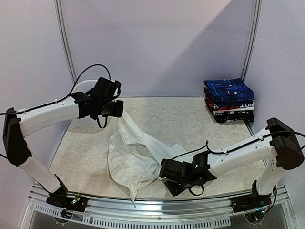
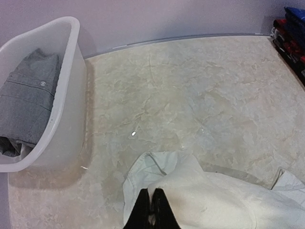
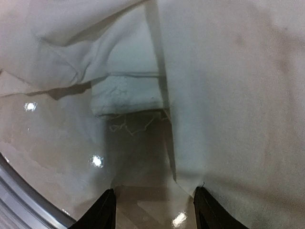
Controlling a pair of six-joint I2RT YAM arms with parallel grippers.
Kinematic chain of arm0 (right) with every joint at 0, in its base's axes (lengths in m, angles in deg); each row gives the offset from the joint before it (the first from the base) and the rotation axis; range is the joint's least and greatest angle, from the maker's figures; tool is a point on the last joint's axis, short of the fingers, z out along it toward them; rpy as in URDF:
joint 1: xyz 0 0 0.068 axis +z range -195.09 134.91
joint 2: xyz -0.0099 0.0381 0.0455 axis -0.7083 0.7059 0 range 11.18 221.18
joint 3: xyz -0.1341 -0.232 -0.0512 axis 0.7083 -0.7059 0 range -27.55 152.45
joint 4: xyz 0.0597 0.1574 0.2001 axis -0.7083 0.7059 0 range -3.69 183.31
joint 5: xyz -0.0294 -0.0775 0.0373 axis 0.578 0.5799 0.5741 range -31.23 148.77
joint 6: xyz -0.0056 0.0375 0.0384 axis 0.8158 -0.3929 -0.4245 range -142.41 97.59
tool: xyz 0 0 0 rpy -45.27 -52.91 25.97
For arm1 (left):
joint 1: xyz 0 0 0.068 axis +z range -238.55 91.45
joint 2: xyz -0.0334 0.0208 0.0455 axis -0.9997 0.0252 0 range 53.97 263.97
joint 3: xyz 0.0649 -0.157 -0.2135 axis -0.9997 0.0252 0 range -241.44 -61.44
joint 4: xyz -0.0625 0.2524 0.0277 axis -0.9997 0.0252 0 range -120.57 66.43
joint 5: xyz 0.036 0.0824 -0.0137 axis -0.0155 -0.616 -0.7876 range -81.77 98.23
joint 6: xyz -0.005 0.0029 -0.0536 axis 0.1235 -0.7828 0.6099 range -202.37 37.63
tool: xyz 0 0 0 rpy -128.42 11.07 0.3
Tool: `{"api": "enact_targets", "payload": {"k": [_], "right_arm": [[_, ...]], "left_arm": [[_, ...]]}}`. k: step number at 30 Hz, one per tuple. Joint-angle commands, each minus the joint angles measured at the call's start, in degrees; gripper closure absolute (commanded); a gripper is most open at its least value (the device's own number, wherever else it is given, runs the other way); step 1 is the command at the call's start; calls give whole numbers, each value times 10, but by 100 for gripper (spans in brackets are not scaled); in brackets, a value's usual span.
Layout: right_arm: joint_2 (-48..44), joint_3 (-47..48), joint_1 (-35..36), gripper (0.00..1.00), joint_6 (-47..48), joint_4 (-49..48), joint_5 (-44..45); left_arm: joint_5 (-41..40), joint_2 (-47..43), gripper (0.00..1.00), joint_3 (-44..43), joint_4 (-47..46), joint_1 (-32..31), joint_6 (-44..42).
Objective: Fold and stack the mixed laundry pile
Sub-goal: Adjust the crumpled T-shirt at the center of the board.
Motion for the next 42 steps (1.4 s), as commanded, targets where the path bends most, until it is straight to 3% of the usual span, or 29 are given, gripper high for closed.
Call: {"api": "enact_targets", "payload": {"k": [1,12,17,24,35,38,42], "right_arm": [[41,13,8,45,-35,40,58],[87,43,8,67,-71,105,193],[91,50,8,100,-75,115,198],[-2,50,8,100,-52,175,177],[-234,134,-12,100,88,259,-49],[-296,116,-66,100,108,251,-72],[-351,14,-227,100,103,177,-127]], "left_arm": [[3,10,100,-5,-6,12,-7],[8,18,100,2,-11,13,-5],[13,21,100,2,-11,13,-5],[5,-10,100,-1,6,12,-5],[-18,-161,100,2,96,-14,-14],[-17,-184,100,-4,116,-22,-15],[-2,-155,100,-12,113,-29,-18]]}}
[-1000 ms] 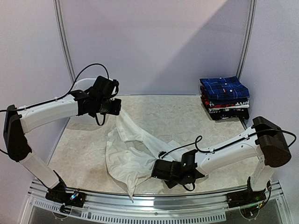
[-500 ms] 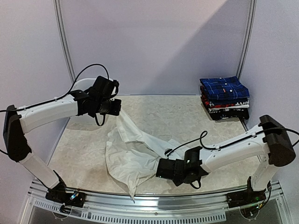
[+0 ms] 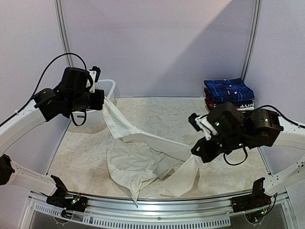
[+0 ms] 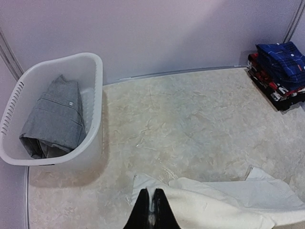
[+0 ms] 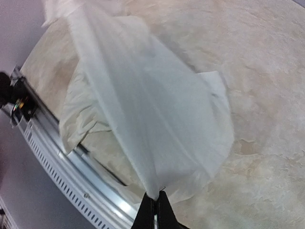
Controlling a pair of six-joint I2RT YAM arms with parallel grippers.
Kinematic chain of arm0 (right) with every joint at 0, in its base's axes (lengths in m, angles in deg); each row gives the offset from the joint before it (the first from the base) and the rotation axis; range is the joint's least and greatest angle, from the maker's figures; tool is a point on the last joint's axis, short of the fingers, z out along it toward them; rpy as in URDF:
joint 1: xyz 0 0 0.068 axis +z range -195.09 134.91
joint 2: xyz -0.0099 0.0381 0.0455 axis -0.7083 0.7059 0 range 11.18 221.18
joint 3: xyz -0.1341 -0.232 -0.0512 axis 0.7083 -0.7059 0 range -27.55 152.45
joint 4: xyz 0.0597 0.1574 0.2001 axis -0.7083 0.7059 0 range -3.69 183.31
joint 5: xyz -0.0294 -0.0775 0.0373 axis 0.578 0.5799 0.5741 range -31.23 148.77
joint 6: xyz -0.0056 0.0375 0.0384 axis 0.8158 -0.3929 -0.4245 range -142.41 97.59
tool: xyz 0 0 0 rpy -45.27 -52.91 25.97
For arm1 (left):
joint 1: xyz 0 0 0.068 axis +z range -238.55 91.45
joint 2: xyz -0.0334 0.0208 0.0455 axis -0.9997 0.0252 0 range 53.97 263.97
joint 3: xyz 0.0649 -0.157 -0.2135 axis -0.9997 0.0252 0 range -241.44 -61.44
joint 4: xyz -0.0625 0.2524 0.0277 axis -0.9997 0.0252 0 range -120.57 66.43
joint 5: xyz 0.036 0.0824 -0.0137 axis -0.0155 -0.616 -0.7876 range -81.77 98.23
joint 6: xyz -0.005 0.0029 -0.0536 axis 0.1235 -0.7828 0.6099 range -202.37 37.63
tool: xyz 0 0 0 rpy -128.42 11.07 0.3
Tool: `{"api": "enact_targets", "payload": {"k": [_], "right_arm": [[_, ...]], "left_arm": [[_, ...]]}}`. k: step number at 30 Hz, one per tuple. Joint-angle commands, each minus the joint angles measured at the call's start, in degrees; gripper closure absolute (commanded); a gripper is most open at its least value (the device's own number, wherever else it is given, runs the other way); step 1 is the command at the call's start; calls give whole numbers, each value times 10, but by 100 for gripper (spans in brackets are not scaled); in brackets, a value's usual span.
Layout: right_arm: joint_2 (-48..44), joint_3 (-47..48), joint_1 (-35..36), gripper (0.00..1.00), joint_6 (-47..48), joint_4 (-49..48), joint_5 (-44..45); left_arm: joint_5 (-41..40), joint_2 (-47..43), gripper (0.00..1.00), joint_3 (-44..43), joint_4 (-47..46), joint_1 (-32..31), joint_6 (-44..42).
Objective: Fold and stack the mixed laundry pile
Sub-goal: Adjust the crumpled T-shirt at the center of the board.
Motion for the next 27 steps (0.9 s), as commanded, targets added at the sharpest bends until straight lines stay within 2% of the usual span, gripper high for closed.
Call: {"api": "enact_targets", "payload": {"k": [1,3,7,9,12,15,17,19,27], "right_arm": [[-37,-107,-154,100,10,-51,-54],[-14,-129,-180,100,-2,-74,-14],[91,-136,-193,95,-13,-133,-10],[153,-119,-194,91,-15,-129,21],[190,-85,-195,85,-18,-94,83],[195,-48,-192,68,-12,-72,73],[187,-29,-174,52,-4,-73,58],[187,-3,-144,43,-3,-62,59],[245,49,3,40,-49,-28,64]], "left_arm": [[6,53,100,-6,12,-12,-9],[18,89,100,-6,-8,-13,-9],[37,158,100,-5,-47,-14,-5],[47,185,100,-1,-65,-14,-3],[53,212,100,4,-83,-14,-3],[43,232,100,5,-94,-13,-5],[40,246,100,4,-102,-10,-7],[40,261,100,0,-108,-6,-8],[39,288,100,-3,-119,13,-18]]}}
